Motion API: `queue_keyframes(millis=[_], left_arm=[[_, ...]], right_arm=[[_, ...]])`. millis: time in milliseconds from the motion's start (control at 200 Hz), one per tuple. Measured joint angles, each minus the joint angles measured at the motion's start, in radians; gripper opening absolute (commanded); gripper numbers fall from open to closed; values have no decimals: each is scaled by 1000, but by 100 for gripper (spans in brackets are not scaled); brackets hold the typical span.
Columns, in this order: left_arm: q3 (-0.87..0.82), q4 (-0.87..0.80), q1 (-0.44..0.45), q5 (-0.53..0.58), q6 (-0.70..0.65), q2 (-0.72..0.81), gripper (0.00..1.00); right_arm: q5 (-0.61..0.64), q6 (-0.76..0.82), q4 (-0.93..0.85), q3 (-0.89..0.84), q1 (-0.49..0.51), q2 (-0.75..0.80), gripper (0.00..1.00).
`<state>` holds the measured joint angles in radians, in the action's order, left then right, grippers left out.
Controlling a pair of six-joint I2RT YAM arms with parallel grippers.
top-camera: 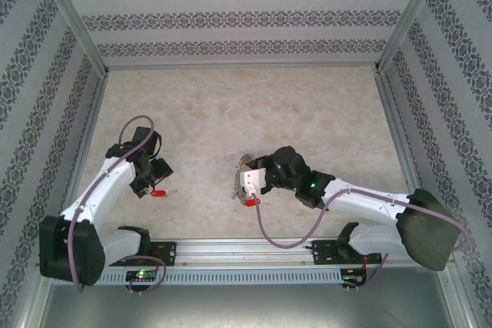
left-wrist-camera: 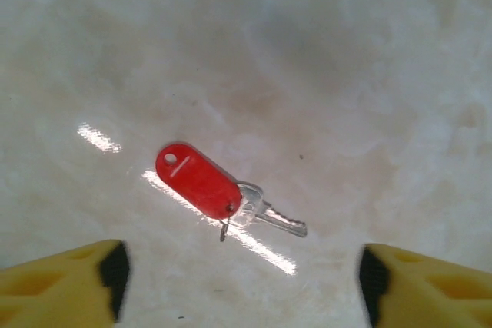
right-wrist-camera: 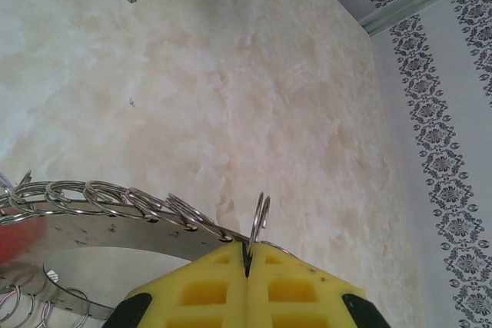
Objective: Put the keys on the keyring
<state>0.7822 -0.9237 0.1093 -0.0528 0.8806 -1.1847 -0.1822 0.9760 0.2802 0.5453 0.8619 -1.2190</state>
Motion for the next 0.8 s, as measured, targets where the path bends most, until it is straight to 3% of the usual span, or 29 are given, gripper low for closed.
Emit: queue_keyframes(millis=[85, 195, 435, 520, 804], left_arm=[[3, -4, 0, -16, 19, -51, 47], [-16, 7, 0, -46, 26, -81, 41], [-80, 40, 0, -72, 33, -141, 40], [-82, 58, 0, -77, 31, -155, 33], [-82, 99, 0, -87, 5, -201, 34]], right_arm=[[-2, 0, -1, 0, 0, 1, 0], [-2, 0, -1, 0, 0, 1, 0], [-2, 0, -19, 0, 0, 15, 0], [-2, 0, -20, 0, 0, 16, 0], [-28, -1, -53, -2, 0, 35, 0]])
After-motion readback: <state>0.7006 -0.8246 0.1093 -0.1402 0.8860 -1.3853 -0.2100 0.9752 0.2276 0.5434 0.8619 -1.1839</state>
